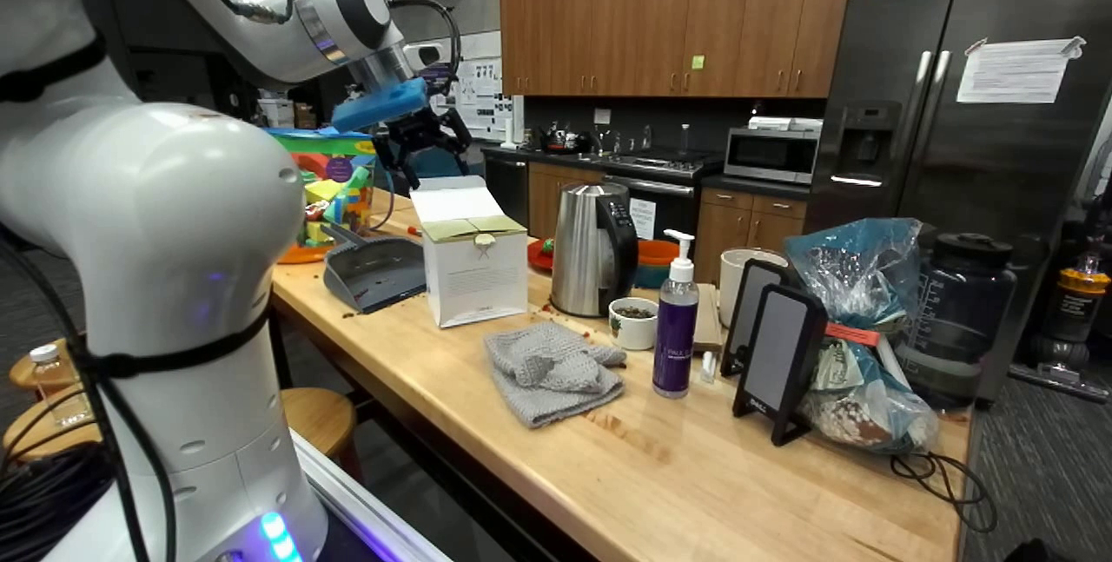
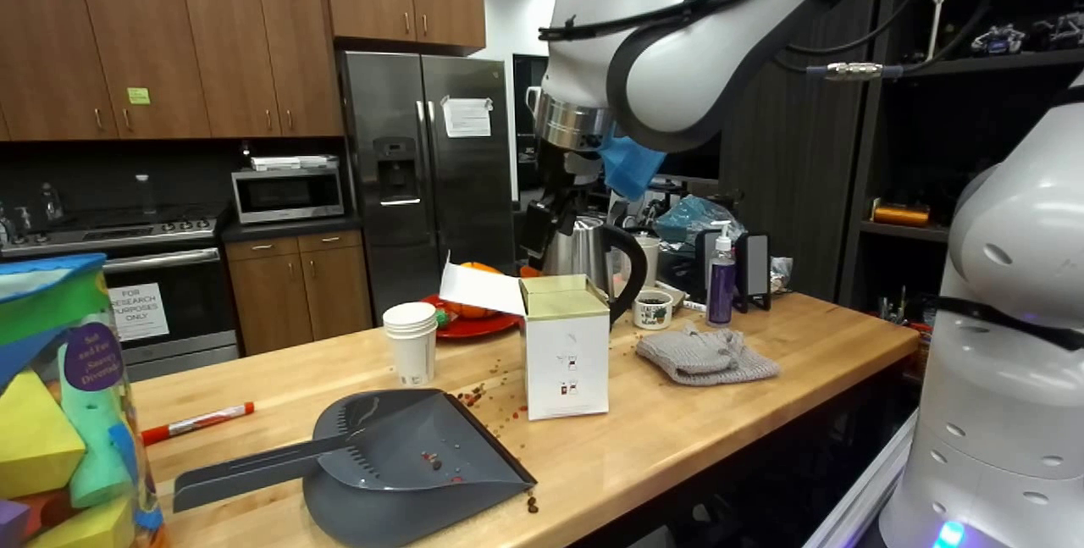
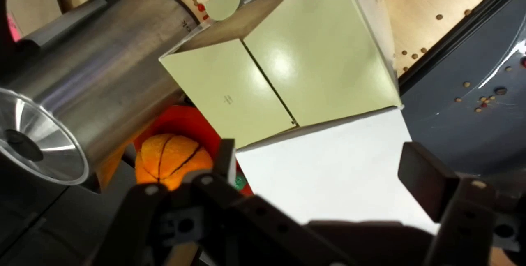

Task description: Open the box

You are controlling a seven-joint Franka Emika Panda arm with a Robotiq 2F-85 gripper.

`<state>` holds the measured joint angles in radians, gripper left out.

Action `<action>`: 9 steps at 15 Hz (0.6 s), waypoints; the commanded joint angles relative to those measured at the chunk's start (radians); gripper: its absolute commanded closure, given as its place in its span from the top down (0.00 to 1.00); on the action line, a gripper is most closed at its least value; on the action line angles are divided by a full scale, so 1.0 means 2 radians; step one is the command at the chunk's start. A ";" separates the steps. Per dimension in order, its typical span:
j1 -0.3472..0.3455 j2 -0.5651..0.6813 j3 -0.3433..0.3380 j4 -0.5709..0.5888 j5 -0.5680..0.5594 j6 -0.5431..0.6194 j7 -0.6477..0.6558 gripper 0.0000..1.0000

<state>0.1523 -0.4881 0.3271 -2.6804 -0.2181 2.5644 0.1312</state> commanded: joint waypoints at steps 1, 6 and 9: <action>-0.001 0.009 0.020 0.010 -0.022 0.007 0.014 1.00; 0.008 0.002 0.019 0.005 -0.011 -0.001 0.016 1.00; 0.008 0.002 0.018 0.005 -0.011 -0.001 0.016 1.00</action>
<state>0.1575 -0.4858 0.3738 -2.6724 -0.2335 2.5665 0.1594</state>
